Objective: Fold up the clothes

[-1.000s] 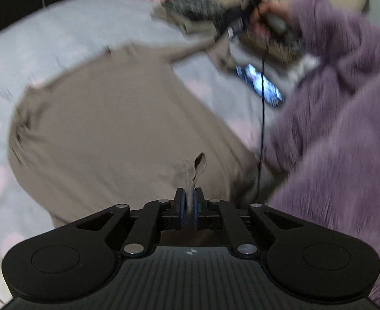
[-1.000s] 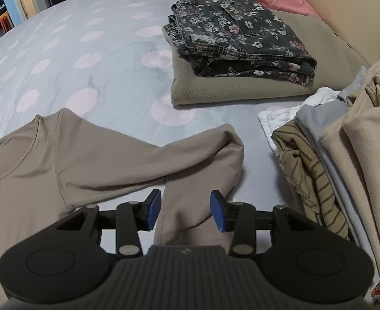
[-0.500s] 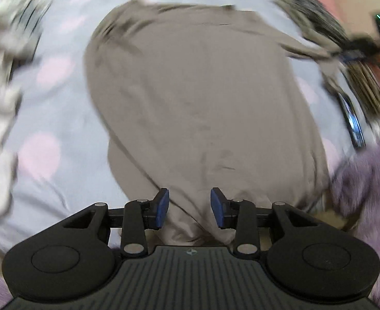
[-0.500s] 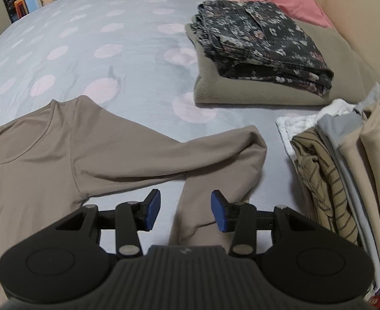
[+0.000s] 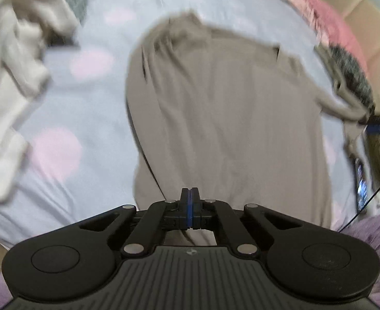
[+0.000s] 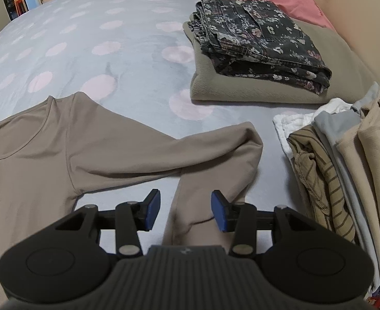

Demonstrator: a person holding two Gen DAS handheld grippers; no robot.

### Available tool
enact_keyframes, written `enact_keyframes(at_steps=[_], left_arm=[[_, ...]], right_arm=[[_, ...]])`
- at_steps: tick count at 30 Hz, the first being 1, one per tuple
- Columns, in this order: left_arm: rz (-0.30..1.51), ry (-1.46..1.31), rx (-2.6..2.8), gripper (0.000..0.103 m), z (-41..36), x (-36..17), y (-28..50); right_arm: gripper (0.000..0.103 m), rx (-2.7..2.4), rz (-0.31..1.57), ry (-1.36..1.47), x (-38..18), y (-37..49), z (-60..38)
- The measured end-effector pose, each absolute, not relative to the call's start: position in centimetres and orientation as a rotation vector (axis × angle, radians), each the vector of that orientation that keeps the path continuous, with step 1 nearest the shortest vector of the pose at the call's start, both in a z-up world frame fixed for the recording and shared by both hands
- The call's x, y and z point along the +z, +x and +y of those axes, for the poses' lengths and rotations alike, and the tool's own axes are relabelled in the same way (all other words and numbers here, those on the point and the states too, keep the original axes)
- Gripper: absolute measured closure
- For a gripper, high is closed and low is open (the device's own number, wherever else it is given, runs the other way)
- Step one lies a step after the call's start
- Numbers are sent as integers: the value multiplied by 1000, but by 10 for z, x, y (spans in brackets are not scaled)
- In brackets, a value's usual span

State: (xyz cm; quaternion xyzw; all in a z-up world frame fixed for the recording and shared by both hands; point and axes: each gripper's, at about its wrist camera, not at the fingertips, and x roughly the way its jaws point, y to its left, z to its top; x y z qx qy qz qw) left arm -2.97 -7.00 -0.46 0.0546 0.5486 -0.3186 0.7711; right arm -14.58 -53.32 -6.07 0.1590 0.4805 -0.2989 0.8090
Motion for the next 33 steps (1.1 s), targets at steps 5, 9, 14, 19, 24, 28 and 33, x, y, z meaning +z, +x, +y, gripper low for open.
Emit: enact_keyframes(at_steps=[5,9,14,19,24,28,33], left_arm=[[1181,90,-663,103,-57,24,-1],[1284,74,-677,103,-70,4,-5],[1367,73,-654,92,-81,-32,-12],[1409,51,-579,86,-82,-57,-7],[1405,17,-555,90,-82,-71,-5],[1350,36,-561,103,-84,-65,-8],[1235,22,-561,103,-69,-12,4]], right_arm=[[56,-642,1031,342,-62,-144,-535],[56,-622,1021,328,-58,-140,-529],[55,-621,1018,319,-57,-140,-529],[55,-629,1022,330,-59,-143,-532],[54,-626,1023,328,-61,-142,-533],[54,-619,1024,324,-60,-142,-533],[54,-625,1026,331,-62,-144,-536]])
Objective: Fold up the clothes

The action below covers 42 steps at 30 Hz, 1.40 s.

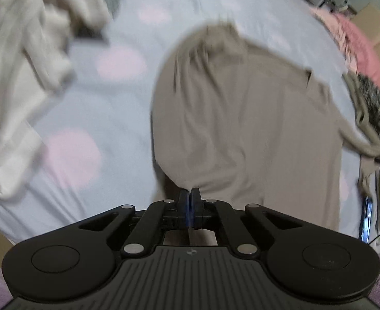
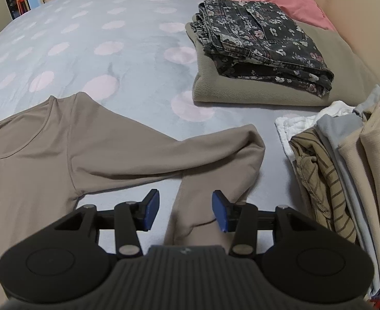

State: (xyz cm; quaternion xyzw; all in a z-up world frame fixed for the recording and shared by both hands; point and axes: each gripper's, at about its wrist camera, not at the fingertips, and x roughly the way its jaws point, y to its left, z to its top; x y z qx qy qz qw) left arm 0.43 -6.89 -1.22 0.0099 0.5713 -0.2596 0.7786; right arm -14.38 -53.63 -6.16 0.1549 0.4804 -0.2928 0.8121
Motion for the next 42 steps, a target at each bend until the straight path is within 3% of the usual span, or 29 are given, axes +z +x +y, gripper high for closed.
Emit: enact_keyframes(at_steps=[7,13,21,26,29,31,33,36,42], left_arm=[[1037,89,-457,103,-46,69,68],[928,203,-302,103,-32,101,142],[977,323,-141,103,-21,46,221],[966,320,-141,102,-20,15,227],[922,322,-152,96,-19,18,220],[877,318,-160,72,-21,28,212],[817,307,-174,59,-26,40,204],[754,314,-246,56,-46,56,195],[821,334,-503,56,-123,40,201]], right_arm=[[54,-630,1035,326,-62,-140,-536],[54,-635,1052,316,-67,-134,-538],[54,-657,1076,311,-75,-129,-546],[54,-677,1085,315,-79,-128,-553],[54,-684,1085,319,-81,-127,-557],[54,-680,1070,324,-79,-126,-558],[54,-659,1053,317,-75,-123,-557],[54,-601,1025,298,-65,-113,-553],[54,-465,993,308,-59,-81,-544]])
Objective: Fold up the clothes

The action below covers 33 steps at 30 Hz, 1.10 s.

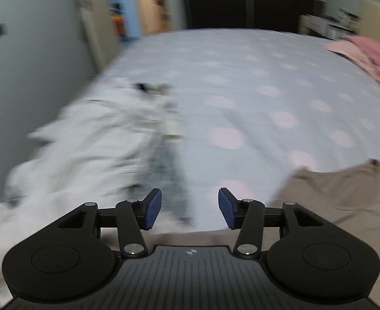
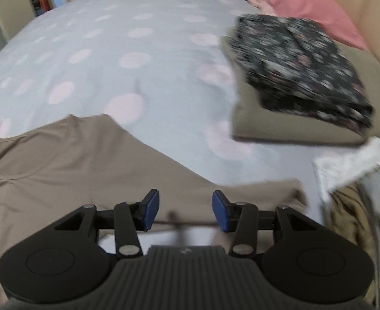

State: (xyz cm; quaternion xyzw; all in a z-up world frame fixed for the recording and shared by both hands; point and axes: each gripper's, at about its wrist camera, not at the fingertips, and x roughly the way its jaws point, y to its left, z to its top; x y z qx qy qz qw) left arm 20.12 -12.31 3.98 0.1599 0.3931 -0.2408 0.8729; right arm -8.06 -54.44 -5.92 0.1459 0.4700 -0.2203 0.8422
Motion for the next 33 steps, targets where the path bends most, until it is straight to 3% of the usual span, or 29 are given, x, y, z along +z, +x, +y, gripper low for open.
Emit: enact_keyframes(at_steps=[9,18,20,22,23,25,26,33], left_arm=[[1001,286,-636,57,-217,-54,234],[1061,187,-678,58,-221,-95,244],[1047,175,-696,67,-221,-96,242],[1042,150,-721,91,-221,-96,240],[1042,134,-733,96,-222,-96,240],[1019,124,-725,100,-224,-90,239],[1000,123,-721,100,-225,-87,238],[853,132,-689,101,-232,-49,250]], right_arm=[[54,-314,953,275,-74,-16,-539],[54,-304,921,363,-109,43,-556],[55,-299,918,404,-119,50,-557],[56,-289,921,419,-128,55,-554],[61,-291,919,399,-130,57,-549],[82,-274,915,335,-129,58,-539],[99,-264,912,319,-127,59,-537],[100,-288,789,308,-83,51,-544]])
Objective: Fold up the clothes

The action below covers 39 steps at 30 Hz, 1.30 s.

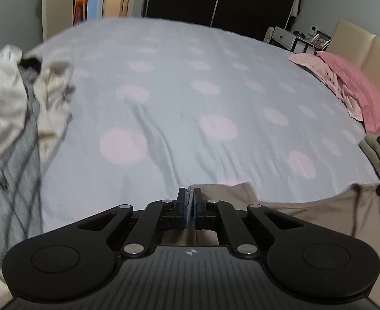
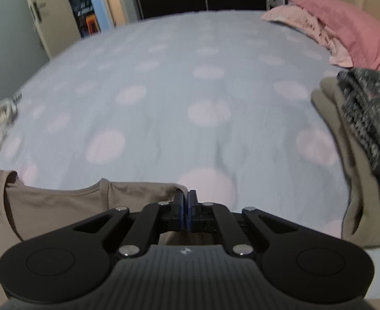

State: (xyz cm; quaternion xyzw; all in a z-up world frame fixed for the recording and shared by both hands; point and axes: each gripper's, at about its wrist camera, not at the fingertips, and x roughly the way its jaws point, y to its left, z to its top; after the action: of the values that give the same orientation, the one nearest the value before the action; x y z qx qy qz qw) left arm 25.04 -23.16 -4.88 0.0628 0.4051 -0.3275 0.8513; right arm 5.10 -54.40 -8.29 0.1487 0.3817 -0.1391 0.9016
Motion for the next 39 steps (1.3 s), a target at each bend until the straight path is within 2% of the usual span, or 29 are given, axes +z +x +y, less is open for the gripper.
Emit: enact_keyframes(at_steps=[7,10,12,14,15,18,24,29,32,39], left_arm=[[917,251,-642,100,-255,-84,259],[934,298,-636,96,-259,-96,254],[934,287,-638,84,-255,-90,251],[916,284,-646,78,-247,-79,245],[896,288,-648,75,-242,-72,241],[860,291,-675,70,-224,-50,221],[904,329,-778,68,-186,-21,163],[986,385,-833,68,-151,-17,105],[1030,433,-867,66,-129,-20,71],[1108,582,-944,61,-92,-35,10]], right_arm=[[100,-315,852,272,-103,68,-542],[98,-315,914,285,-117,73,-542],[90,-315,930,290,-117,70,-540],[67,-304,918,286,-108,63,-537],[66,-295,909,285,-102,59,-536],[66,-257,892,274,-84,42,-526],[63,-158,907,247,-60,-11,-484],[60,-83,983,219,-56,-64,-442],[55,-35,1012,222,-59,-99,-419],[53,-34,1124,181,-81,-155,-365]])
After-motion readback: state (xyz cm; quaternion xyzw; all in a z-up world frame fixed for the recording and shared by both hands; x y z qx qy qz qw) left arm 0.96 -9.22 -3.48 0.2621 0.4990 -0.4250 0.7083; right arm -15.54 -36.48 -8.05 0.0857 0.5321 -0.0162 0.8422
